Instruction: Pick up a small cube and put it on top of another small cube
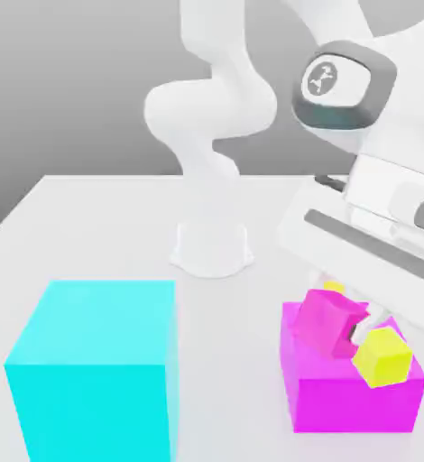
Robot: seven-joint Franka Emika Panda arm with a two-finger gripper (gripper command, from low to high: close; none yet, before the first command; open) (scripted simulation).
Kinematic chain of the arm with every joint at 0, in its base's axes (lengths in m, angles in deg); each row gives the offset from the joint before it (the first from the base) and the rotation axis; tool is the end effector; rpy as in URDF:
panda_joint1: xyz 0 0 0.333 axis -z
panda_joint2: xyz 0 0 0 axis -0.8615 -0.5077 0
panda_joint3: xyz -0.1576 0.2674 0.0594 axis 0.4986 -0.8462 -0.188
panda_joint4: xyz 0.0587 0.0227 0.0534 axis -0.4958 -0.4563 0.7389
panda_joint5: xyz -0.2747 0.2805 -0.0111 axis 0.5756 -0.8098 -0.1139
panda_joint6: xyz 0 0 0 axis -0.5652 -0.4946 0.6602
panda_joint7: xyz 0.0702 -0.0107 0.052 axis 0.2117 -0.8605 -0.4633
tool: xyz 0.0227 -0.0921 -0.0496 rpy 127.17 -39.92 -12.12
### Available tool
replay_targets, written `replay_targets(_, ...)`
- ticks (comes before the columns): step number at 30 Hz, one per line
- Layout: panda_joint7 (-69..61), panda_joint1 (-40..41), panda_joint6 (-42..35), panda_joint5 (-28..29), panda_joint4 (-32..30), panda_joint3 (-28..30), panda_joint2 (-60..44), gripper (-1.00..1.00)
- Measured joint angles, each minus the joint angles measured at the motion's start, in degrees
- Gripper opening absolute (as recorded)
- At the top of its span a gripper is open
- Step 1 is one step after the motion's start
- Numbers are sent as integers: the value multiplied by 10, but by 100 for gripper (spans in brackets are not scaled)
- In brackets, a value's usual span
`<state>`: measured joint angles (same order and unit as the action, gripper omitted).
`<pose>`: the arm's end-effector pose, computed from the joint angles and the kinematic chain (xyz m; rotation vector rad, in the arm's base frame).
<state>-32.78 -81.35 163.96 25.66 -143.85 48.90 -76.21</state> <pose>0.4561 0.1738 0.3378 2.2105 1.6282 -0.0273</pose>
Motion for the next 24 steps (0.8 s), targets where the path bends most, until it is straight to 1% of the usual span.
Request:
replay_targets(6,163,-23,-12,-107,-79,-21,86,-100)
replay_targets(10,257,-42,-13,-197,-133,-33,147,-100)
replay_targets(15,358,-50,-18,-311,-203,-24,221,-100)
replay_targets(17,374,-47,7,-329,-222,-21,213,-100)
replay_targets(20,379,-45,74,-334,-243,-22,167,-100)
replay_targets(21,380,-45,99,-333,-250,-22,149,100)
replay_targets(24,380,-45,99,-333,-250,-22,149,100)
